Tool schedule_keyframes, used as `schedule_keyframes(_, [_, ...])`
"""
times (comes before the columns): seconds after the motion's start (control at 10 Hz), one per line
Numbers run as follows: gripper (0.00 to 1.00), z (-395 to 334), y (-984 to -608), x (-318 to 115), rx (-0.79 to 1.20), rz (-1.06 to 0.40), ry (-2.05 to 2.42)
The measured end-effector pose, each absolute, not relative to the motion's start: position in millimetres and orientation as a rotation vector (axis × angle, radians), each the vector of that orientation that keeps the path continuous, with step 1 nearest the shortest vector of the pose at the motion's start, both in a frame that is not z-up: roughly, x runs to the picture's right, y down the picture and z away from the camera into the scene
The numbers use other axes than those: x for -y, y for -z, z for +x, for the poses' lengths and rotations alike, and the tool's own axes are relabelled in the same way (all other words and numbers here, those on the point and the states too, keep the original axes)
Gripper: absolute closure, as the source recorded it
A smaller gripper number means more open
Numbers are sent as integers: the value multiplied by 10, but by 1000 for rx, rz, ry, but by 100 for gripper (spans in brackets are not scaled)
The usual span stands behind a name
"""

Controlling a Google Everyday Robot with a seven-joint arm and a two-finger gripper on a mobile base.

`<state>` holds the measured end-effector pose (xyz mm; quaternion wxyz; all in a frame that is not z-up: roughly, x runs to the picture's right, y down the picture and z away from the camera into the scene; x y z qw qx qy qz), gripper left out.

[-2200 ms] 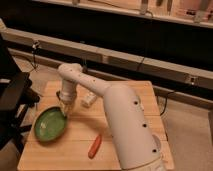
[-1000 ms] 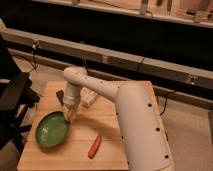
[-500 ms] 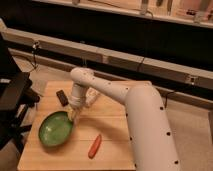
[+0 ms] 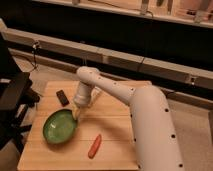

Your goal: Drag the ceramic bowl in a circle

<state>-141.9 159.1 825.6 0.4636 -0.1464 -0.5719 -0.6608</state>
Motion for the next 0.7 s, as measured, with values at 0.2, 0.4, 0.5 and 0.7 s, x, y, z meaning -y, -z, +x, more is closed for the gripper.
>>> schedule_keyframes(0.2, [99,-1423,-8307,-1526,1407,-347,1596])
schedule_keyframes(0.4, [99,-1298,-8335,-1485,1405,-346,1574])
schedule_keyframes(0.5, [99,-1241,-8343,-1475,1405,-341,1564])
schedule_keyframes(0.7, [99,-1136,-8371,-1439,1400,-335,1535])
